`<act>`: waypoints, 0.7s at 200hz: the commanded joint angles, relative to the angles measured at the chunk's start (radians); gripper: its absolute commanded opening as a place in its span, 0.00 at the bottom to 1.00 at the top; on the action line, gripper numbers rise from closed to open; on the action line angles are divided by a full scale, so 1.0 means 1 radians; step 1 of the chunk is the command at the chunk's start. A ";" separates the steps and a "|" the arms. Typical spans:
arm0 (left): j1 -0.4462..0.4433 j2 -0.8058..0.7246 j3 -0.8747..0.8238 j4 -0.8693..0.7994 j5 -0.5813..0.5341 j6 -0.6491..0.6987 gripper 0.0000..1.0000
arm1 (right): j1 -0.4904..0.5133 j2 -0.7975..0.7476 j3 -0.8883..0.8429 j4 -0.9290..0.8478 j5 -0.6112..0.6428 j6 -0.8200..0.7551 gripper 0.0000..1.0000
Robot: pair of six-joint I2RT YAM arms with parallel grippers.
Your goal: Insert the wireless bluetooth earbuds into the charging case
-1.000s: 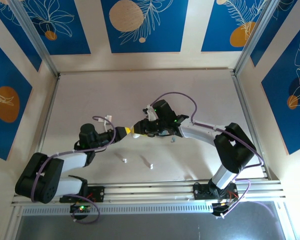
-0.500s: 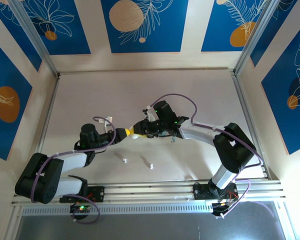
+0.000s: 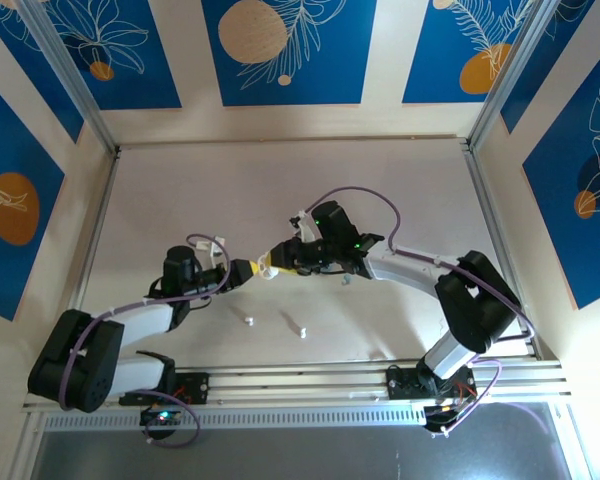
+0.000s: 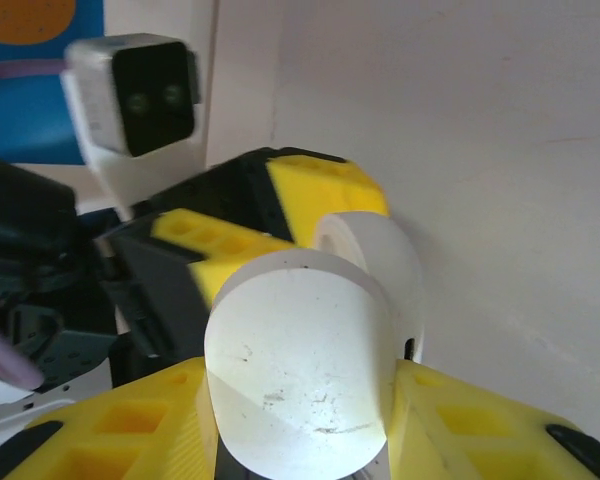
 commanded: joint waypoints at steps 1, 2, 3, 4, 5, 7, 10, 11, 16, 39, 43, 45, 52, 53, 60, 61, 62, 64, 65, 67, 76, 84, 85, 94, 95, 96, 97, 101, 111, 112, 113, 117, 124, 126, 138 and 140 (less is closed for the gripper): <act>-0.003 -0.041 0.026 -0.085 -0.036 0.050 0.61 | 0.003 -0.032 -0.010 0.011 -0.036 -0.001 0.42; -0.003 -0.043 0.026 -0.087 -0.037 0.050 0.60 | 0.003 -0.032 -0.010 0.010 -0.036 -0.001 0.42; -0.003 -0.046 0.026 -0.089 -0.039 0.051 0.60 | 0.003 -0.032 -0.011 0.010 -0.036 -0.001 0.42; -0.003 -0.048 0.026 -0.091 -0.039 0.051 0.60 | 0.003 -0.032 -0.011 0.009 -0.036 -0.002 0.42; -0.003 -0.049 0.027 -0.092 -0.040 0.052 0.60 | 0.003 -0.032 -0.012 0.009 -0.036 -0.002 0.42; -0.003 -0.053 0.027 -0.096 -0.043 0.054 0.60 | 0.002 -0.032 -0.012 0.009 -0.034 -0.003 0.42; -0.004 -0.060 0.027 -0.104 -0.046 0.056 0.60 | 0.001 -0.032 -0.014 0.007 -0.033 -0.004 0.42; -0.003 -0.063 0.027 -0.106 -0.046 0.056 0.60 | 0.001 -0.031 -0.014 0.006 -0.032 -0.004 0.42; -0.003 -0.075 0.025 -0.115 -0.052 0.059 0.60 | 0.001 -0.029 -0.014 0.000 -0.028 -0.005 0.42; -0.002 -0.150 0.020 -0.168 -0.085 0.080 0.56 | -0.002 -0.017 -0.022 -0.006 -0.016 -0.012 0.42; -0.002 -0.165 0.020 -0.179 -0.091 0.084 0.54 | -0.002 -0.014 -0.024 -0.005 -0.014 -0.012 0.42; -0.002 -0.172 0.019 -0.184 -0.093 0.086 0.53 | -0.002 -0.013 -0.025 -0.005 -0.013 -0.012 0.42; -0.002 -0.199 0.018 -0.200 -0.104 0.092 0.50 | -0.003 -0.004 -0.026 -0.004 -0.011 -0.014 0.42; -0.002 -0.203 0.018 -0.203 -0.106 0.093 0.50 | -0.003 -0.002 -0.026 -0.003 -0.012 -0.013 0.42; -0.002 -0.229 0.016 -0.219 -0.115 0.099 0.46 | -0.003 0.008 -0.026 -0.002 -0.012 -0.012 0.42; -0.001 -0.232 0.015 -0.220 -0.116 0.100 0.46 | -0.003 0.009 -0.027 -0.002 -0.013 -0.012 0.42; -0.001 -0.237 0.015 -0.222 -0.117 0.100 0.45 | -0.003 0.012 -0.027 -0.001 -0.014 -0.012 0.42; -0.003 -0.242 0.014 -0.225 -0.119 0.102 0.44 | -0.003 0.015 -0.027 0.000 -0.014 -0.012 0.42; -0.002 -0.247 0.014 -0.226 -0.119 0.102 0.43 | -0.003 0.016 -0.027 0.001 -0.015 -0.011 0.42; -0.002 -0.254 0.013 -0.228 -0.120 0.103 0.42 | -0.003 0.021 -0.027 0.003 -0.018 -0.010 0.43; -0.001 -0.284 0.009 -0.236 -0.125 0.108 0.36 | -0.003 0.040 -0.025 0.012 -0.027 -0.006 0.42; -0.001 -0.301 0.007 -0.241 -0.127 0.109 0.29 | -0.002 0.056 -0.024 0.024 -0.035 0.002 0.42; -0.002 -0.304 0.007 -0.241 -0.127 0.109 0.29 | -0.002 0.058 -0.024 0.025 -0.035 0.003 0.42; -0.003 -0.314 0.005 -0.242 -0.125 0.111 0.22 | 0.000 0.076 -0.020 0.035 -0.041 0.012 0.42; -0.003 -0.315 0.005 -0.242 -0.124 0.111 0.21 | -0.001 0.078 -0.020 0.036 -0.042 0.013 0.42; -0.003 -0.315 0.005 -0.241 -0.123 0.110 0.20 | -0.001 0.080 -0.020 0.037 -0.043 0.014 0.43; -0.004 -0.316 0.005 -0.240 -0.121 0.110 0.19 | 0.000 0.081 -0.019 0.039 -0.043 0.015 0.43; -0.003 -0.315 0.005 -0.238 -0.119 0.110 0.16 | 0.002 0.088 -0.017 0.043 -0.047 0.018 0.42; -0.003 -0.303 0.006 -0.227 -0.110 0.109 0.11 | 0.005 0.107 -0.012 0.052 -0.051 0.024 0.42; -0.004 -0.302 0.006 -0.227 -0.109 0.109 0.10 | 0.005 0.108 -0.012 0.053 -0.052 0.024 0.42; -0.003 -0.300 0.007 -0.226 -0.108 0.109 0.10 | 0.006 0.109 -0.011 0.054 -0.051 0.025 0.42; -0.003 -0.292 0.008 -0.222 -0.103 0.108 0.08 | 0.007 0.116 -0.008 0.056 -0.054 0.028 0.42; -0.004 -0.276 0.010 -0.215 -0.095 0.106 0.06 | 0.008 0.127 -0.003 0.062 -0.058 0.033 0.43; -0.004 -0.271 0.010 -0.211 -0.094 0.104 0.06 | 0.008 0.131 -0.001 0.063 -0.058 0.034 0.42; -0.006 -0.235 0.013 -0.187 -0.073 0.097 0.04 | 0.009 0.152 0.008 0.071 -0.065 0.045 0.42; -0.006 -0.229 0.014 -0.181 -0.071 0.094 0.03 | 0.009 0.155 0.009 0.074 -0.067 0.046 0.42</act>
